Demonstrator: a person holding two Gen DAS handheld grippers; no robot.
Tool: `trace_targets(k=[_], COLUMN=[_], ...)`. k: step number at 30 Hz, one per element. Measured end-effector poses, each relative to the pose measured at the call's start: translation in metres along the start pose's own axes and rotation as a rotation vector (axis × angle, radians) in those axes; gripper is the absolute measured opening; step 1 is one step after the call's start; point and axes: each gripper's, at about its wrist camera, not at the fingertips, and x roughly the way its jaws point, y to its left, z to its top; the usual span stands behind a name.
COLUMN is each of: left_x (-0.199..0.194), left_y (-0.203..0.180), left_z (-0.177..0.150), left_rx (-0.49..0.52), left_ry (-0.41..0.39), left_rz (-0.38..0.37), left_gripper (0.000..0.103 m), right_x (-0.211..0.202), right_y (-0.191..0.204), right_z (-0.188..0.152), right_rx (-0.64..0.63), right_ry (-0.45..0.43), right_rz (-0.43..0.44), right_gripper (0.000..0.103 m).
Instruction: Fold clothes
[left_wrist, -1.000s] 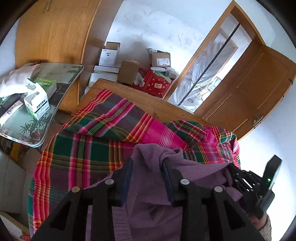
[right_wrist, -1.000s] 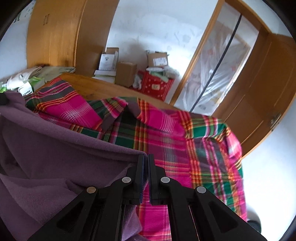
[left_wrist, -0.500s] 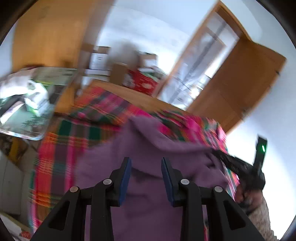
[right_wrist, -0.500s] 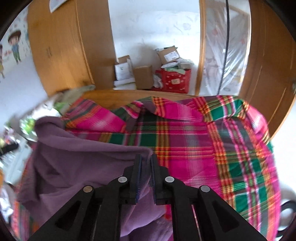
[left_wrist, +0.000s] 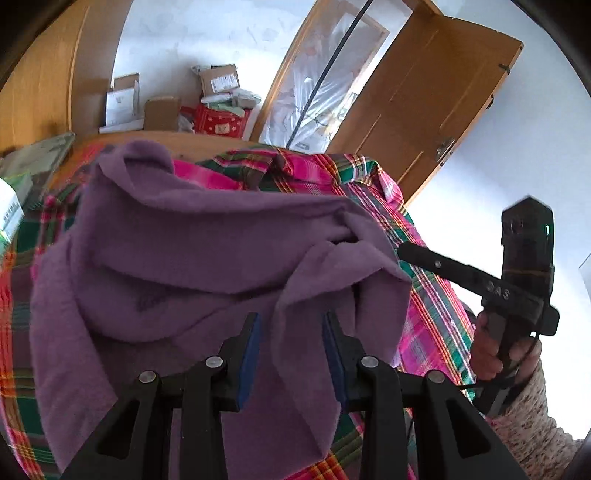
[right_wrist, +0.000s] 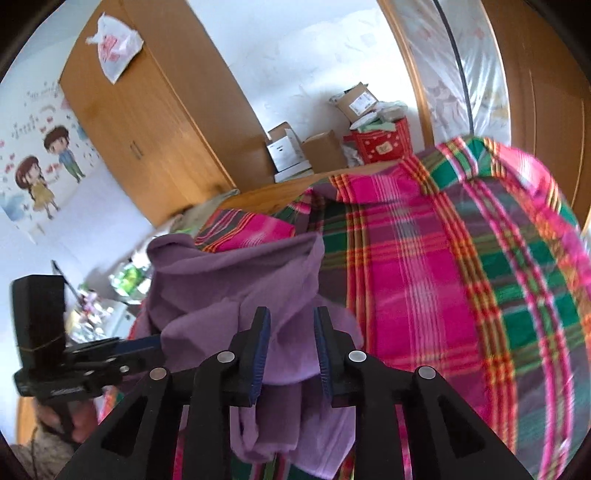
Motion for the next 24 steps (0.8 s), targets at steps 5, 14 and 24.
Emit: trace_targets(k=[5, 14, 24], left_x=[0.018, 0.018, -0.005], left_y=[0.000, 0.001, 0.019], left_z=[-0.003, -0.004, -0.007], left_rx=[-0.031, -0.062, -0.135], left_ry=[0.045, 0.009, -0.076], left_rz=[-0.022, -0.026, -0.019], left_gripper=[0.034, 0.008, 0.002], right_x=[0.006, 0.018, 0.006], right_y=[-0.007, 0.006, 0.004], right_z=[-0.015, -0.021, -0.015], right_rx=[0.068, 0.037, 0.002], right_ry=[0.018, 0.024, -0.050], right_rz=[0.144, 0.200, 0.141], right_gripper=[0.025, 0.008, 0.006])
